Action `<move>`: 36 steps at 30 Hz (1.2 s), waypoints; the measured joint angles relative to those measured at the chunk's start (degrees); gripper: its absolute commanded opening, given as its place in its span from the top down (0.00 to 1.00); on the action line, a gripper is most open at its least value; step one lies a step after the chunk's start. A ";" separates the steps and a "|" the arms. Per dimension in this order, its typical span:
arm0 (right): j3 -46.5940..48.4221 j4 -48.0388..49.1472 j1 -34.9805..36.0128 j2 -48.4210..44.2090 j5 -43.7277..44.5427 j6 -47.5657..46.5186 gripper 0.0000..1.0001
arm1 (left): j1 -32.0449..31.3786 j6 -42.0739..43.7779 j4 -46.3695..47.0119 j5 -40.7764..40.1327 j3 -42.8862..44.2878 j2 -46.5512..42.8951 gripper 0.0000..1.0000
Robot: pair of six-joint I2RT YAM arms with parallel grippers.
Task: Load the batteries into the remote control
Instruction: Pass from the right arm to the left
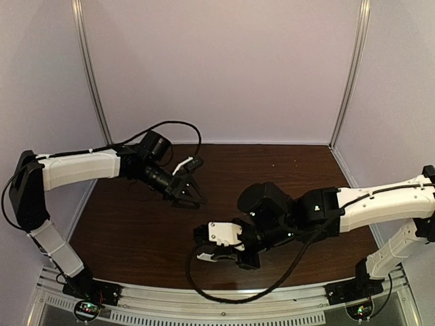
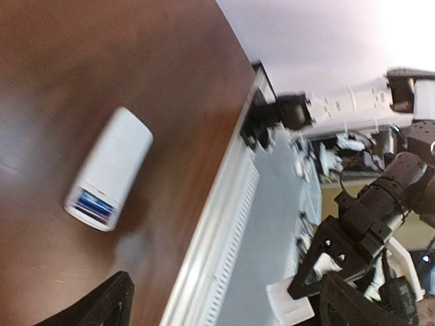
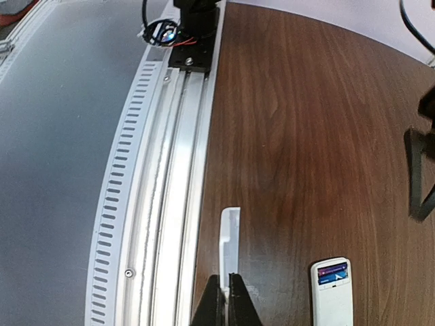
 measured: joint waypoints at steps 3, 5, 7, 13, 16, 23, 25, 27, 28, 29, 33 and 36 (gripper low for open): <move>-2.36 4.42 -6.38 -2.80 -3.58 5.31 1.00 | 4.85 -0.96 4.52 -9.38 -0.79 -8.41 0.03; -4.31 7.67 -11.41 -5.18 -5.84 9.68 1.00 | 5.57 -1.49 8.09 -16.39 -2.60 -14.58 0.03; -5.64 10.71 -15.74 -6.69 -7.91 13.99 1.00 | 5.31 -1.68 12.33 -24.20 -5.70 -21.44 0.03; -13.20 26.25 -25.77 -8.76 -15.41 31.06 1.00 | 5.01 0.02 24.94 -39.19 -17.57 -34.84 0.02; -17.35 35.19 -28.63 -7.87 -18.91 41.20 1.00 | 4.74 3.78 29.05 -41.20 -21.31 -37.18 0.03; -22.14 56.06 -30.12 -0.74 -24.92 60.61 1.00 | -10.62 25.73 35.28 -50.07 -26.38 -38.62 0.04; -23.23 61.26 -30.10 1.03 -26.08 64.46 1.00 | -14.69 32.04 35.58 -51.32 -26.25 -36.39 0.07; -24.09 65.35 -30.10 2.21 -26.86 67.30 1.00 | -15.85 35.93 35.50 -52.04 -26.05 -33.97 0.10; -24.33 66.90 -30.10 2.62 -27.15 68.37 1.00 | -16.11 38.05 35.36 -52.35 -25.83 -32.44 0.11; -24.50 68.28 -30.10 2.93 -27.36 69.37 1.00 | -16.37 39.74 35.21 -52.61 -25.49 -31.06 0.13; -24.59 72.57 -30.10 3.45 -27.82 72.00 1.00 | -17.73 45.42 34.62 -53.83 -23.74 -27.04 0.16; -24.81 75.67 -30.10 4.02 -28.04 73.61 1.00 | -18.60 48.09 34.60 -54.36 -22.36 -25.20 0.17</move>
